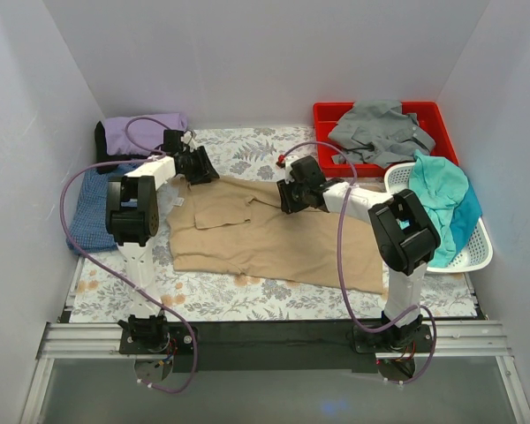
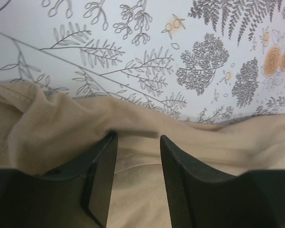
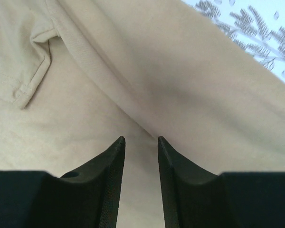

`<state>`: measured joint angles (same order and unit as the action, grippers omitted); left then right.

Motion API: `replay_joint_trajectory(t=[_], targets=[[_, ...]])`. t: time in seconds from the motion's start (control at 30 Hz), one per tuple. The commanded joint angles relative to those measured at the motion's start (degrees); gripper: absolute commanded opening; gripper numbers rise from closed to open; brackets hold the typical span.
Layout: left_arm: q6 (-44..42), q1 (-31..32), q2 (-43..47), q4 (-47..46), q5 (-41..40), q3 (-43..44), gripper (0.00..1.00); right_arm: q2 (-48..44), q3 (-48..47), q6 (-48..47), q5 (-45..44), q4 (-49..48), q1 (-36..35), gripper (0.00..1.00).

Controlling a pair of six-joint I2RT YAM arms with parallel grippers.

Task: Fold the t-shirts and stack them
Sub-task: Fold the tshirt

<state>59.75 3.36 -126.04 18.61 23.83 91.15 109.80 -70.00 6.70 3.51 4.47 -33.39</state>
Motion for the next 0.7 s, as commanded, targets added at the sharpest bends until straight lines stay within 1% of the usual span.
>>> replay_joint_trajectory(t=[0.0, 0.17, 0.4, 0.5, 0.53, 0.57, 0.63, 0.67], targets=[[-2.79, -1.16, 4.66, 2.83, -7.04, -2.91, 0.40, -0.47, -6.19, -2.83, -1.49, 1.85, 0.69, 0.40], [-3.23, -2.30, 3.00, 3.10, -8.54, -3.70, 0.40, 0.59, -9.02, -3.18, -2.36, 3.09, 1.57, 0.40], [-2.71, -3.27, 2.55, 3.01, -8.90, -3.18, 0.41, -1.87, -5.16, -3.53, -4.91, 3.70, 2.71, 0.40], [-1.66, -3.27, 4.12, 1.87, -5.04, -2.83, 0.41, -3.53, -2.53, -3.27, -4.13, 4.31, 2.63, 0.40], [-1.48, -3.27, 4.92, 1.43, -0.94, -2.48, 0.41, -5.10, -1.47, -3.10, -3.95, 4.32, 2.80, 0.41], [-1.56, -3.18, 5.71, 0.99, 0.58, -2.21, 0.41, -5.99, -0.59, -2.92, -3.95, 4.32, 2.63, 0.40], [-2.35, -1.78, 9.13, 0.55, 1.21, -1.68, 0.41, -8.45, 1.87, -2.48, -3.95, 4.32, 2.63, 0.40], [-3.22, -0.29, 11.49, 0.20, -0.09, -0.55, 0.43, -9.77, 3.01, -2.22, -3.95, 4.32, 2.71, 0.40]])
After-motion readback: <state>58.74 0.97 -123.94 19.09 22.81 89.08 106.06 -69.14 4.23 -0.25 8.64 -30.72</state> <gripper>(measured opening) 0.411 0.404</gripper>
